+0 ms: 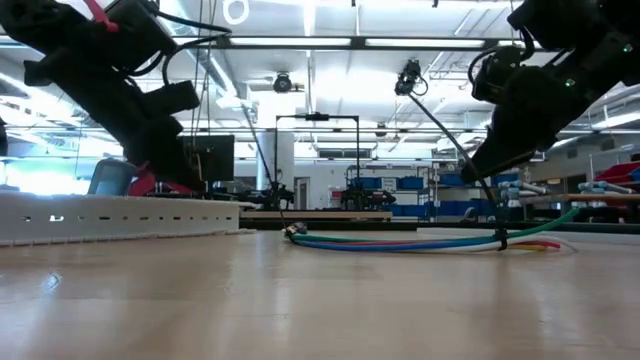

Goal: Ziptie cables
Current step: Prepare the white cable duct

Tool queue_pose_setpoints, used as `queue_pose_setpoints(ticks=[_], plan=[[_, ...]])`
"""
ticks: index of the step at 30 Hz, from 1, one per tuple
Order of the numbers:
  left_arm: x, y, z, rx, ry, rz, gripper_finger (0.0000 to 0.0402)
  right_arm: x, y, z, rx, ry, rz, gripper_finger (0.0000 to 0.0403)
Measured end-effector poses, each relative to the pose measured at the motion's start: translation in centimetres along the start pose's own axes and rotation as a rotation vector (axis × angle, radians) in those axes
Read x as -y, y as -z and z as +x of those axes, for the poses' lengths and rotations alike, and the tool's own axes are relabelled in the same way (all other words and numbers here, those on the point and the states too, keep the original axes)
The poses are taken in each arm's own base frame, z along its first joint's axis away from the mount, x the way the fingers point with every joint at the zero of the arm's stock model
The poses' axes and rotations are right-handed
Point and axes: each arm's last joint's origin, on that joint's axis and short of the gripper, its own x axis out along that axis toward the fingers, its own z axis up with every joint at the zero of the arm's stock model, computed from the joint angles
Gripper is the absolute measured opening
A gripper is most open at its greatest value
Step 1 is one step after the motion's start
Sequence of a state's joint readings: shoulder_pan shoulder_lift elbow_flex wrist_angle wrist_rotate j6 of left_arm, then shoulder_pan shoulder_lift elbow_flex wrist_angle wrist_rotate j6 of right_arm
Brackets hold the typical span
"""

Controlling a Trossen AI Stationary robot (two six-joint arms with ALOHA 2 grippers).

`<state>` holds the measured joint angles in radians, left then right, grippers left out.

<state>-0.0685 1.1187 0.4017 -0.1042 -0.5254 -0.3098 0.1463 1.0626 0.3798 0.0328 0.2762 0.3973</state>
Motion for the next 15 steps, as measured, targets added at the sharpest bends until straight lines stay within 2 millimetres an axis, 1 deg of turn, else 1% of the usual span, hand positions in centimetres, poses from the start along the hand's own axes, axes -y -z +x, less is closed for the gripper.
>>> queue_pose_setpoints(ticks=[6,12,15], plan=[[0.02,0.04,0.01,-0.008,0.014,0.043,0.0104,-0.01,0.23,0.35,-0.017,0.009,-0.006,0.0111],[-0.44,0.66,-0.04,-0.052,-0.083,0.081,0.0104,0.11,0.76,0.70,-0.040,0.020,-0.019,0.0111],[-0.59,0.55,-0.27,-0.093,-0.110,0.088,0.0104,0.18,0.97,0.76,-0.046,0.023,-0.021,0.0111]])
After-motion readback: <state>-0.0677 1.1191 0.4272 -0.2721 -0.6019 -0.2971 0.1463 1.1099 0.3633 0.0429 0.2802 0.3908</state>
